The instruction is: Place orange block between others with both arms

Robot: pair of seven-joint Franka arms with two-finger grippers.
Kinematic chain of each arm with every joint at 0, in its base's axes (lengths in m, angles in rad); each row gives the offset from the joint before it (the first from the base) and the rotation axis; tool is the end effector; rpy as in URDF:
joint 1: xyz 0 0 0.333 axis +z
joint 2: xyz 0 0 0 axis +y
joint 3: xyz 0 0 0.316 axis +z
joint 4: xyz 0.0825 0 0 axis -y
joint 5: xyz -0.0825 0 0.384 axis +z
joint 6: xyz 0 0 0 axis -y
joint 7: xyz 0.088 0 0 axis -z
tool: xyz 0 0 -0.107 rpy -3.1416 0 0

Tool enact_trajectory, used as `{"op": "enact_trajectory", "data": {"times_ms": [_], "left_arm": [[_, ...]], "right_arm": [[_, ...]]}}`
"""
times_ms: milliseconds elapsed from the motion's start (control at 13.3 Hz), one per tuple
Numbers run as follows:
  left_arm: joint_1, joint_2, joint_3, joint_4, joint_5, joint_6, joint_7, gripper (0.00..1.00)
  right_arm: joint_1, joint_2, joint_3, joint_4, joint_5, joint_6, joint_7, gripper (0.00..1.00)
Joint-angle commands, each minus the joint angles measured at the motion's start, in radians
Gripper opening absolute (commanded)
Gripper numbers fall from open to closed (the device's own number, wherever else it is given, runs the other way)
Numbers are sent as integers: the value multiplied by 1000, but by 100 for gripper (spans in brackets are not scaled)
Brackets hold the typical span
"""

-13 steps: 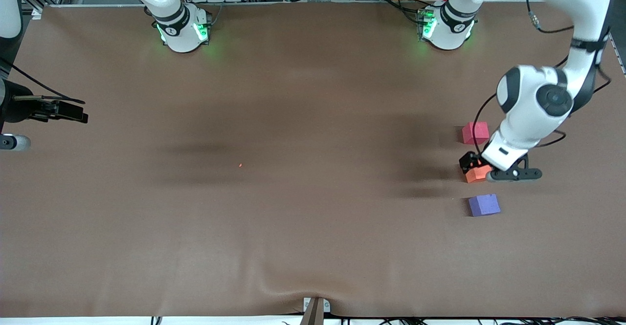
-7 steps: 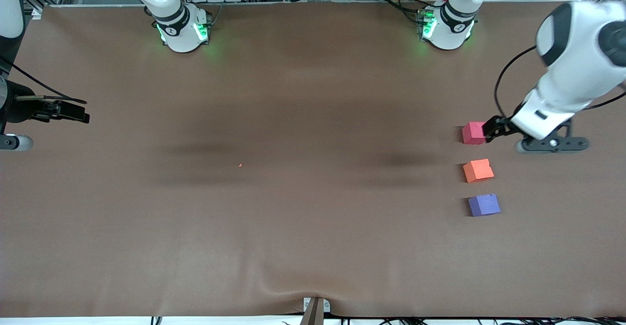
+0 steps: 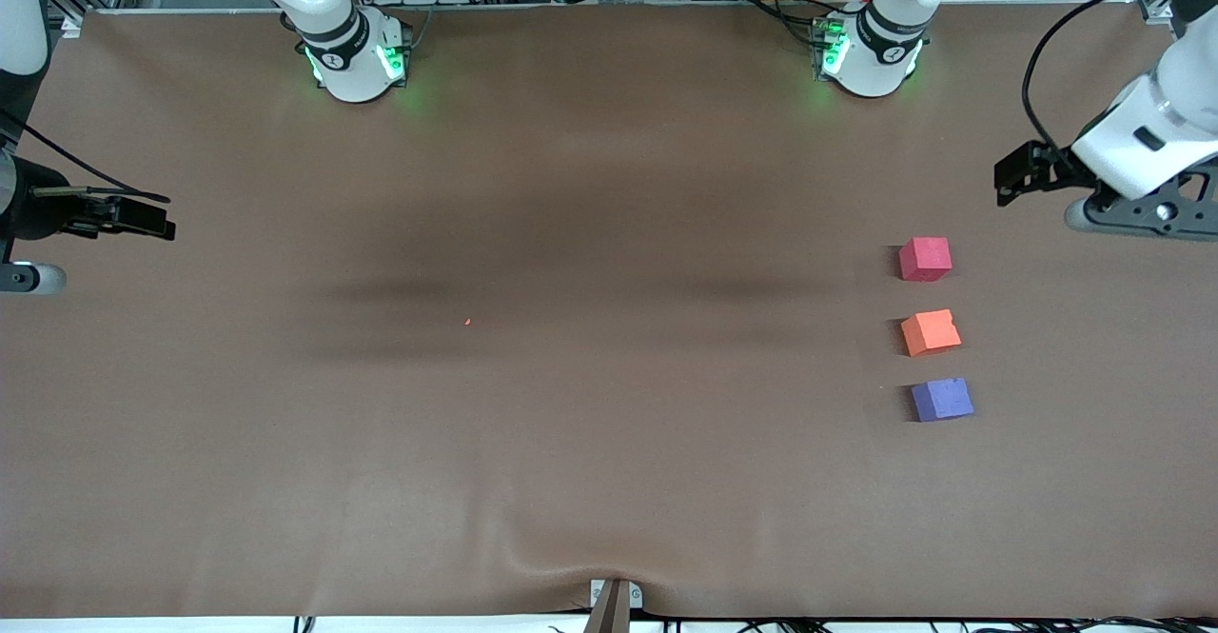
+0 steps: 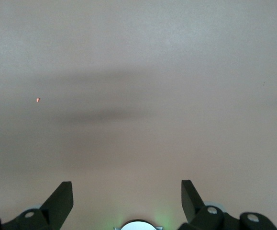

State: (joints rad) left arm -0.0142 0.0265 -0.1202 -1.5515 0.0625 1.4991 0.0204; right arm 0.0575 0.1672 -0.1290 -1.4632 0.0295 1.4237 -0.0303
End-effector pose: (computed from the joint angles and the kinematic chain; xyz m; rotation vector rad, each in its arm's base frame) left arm 0.5507 -0.0664 0.6131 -3.0668 0.2349 0.1157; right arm 0.5852 -0.0323 0.5683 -3.1062 0.0626 0.3190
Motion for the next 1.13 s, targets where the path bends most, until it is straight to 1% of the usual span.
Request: {"op": "enact_trajectory", "data": {"times_ms": [0, 226, 376, 828, 1054], "left_arm": [[14, 27, -1, 68, -30, -49, 24, 100], [13, 30, 2, 108, -36, -60, 21, 100], [11, 30, 4, 110, -33, -79, 20, 100], [13, 30, 4, 110, -36, -79, 16, 100], [14, 29, 5, 110, -70, -79, 10, 100]], "right_arm": [[8, 0, -3, 3, -17, 0, 0, 100], [8, 0, -3, 3, -17, 0, 0, 100], [8, 0, -3, 3, -17, 0, 0, 100], [8, 2, -3, 1, -17, 12, 0, 100], [8, 2, -3, 0, -16, 12, 0, 100]]}}
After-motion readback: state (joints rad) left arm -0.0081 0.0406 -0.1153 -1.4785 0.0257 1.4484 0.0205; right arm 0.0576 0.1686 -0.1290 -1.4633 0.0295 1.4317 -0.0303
